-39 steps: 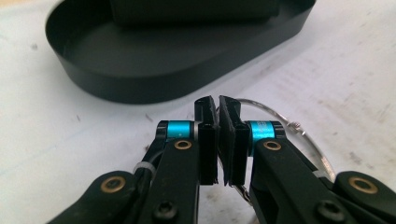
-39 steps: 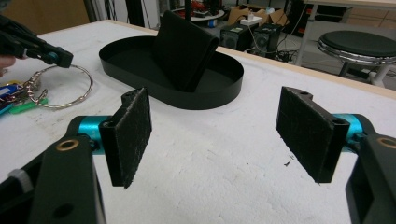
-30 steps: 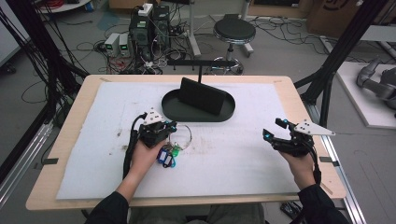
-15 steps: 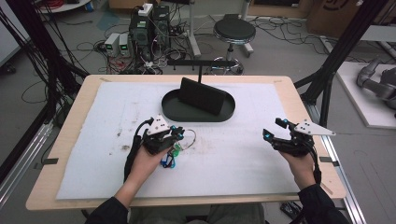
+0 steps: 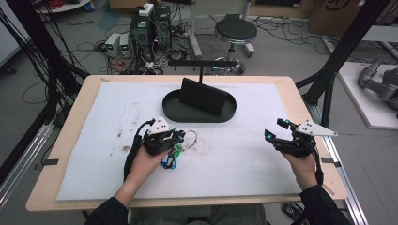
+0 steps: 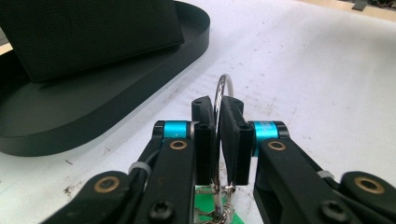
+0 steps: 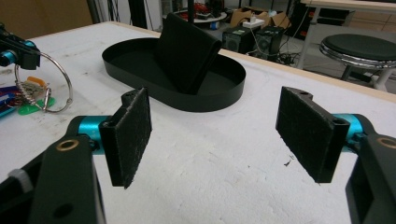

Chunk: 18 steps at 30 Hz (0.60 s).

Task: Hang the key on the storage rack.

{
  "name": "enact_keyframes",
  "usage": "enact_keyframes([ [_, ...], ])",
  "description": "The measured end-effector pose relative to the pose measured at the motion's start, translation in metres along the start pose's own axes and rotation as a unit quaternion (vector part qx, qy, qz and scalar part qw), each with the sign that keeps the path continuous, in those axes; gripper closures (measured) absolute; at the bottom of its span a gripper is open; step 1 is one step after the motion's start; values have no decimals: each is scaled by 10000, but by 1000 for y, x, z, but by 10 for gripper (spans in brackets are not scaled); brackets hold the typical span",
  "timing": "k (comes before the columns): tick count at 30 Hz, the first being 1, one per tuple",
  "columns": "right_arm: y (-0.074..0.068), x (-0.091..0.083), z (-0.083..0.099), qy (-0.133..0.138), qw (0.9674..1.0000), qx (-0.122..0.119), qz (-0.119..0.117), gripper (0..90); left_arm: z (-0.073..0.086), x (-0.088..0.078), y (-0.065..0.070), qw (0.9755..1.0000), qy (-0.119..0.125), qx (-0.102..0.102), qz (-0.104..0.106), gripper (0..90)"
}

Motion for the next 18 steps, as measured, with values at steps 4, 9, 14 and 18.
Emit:
enact_keyframes([
  [4,0,0,0,5,10000,-12,2,270,0,-1,-1,10000,-10,7,50,859],
  [9,1,0,0,7,10000,4,8,271,-2,-2,-1,9999,36,4,113,863],
  [14,2,-1,0,0,10000,29,22,271,-9,-10,-2,9997,235,89,78,863],
  [18,3,0,0,4,10000,2,30,271,-17,-18,-5,9991,419,78,-28,864],
])
Point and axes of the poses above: each handheld gripper's, and its own axes: x roughly forward along the jaws, z roughly out of its underside, y roughly to its right, the point moved 3 cm from there along x, roughly forward along the jaws, and after that the axes turned 8 degrees about x, right-handed, at the moved point
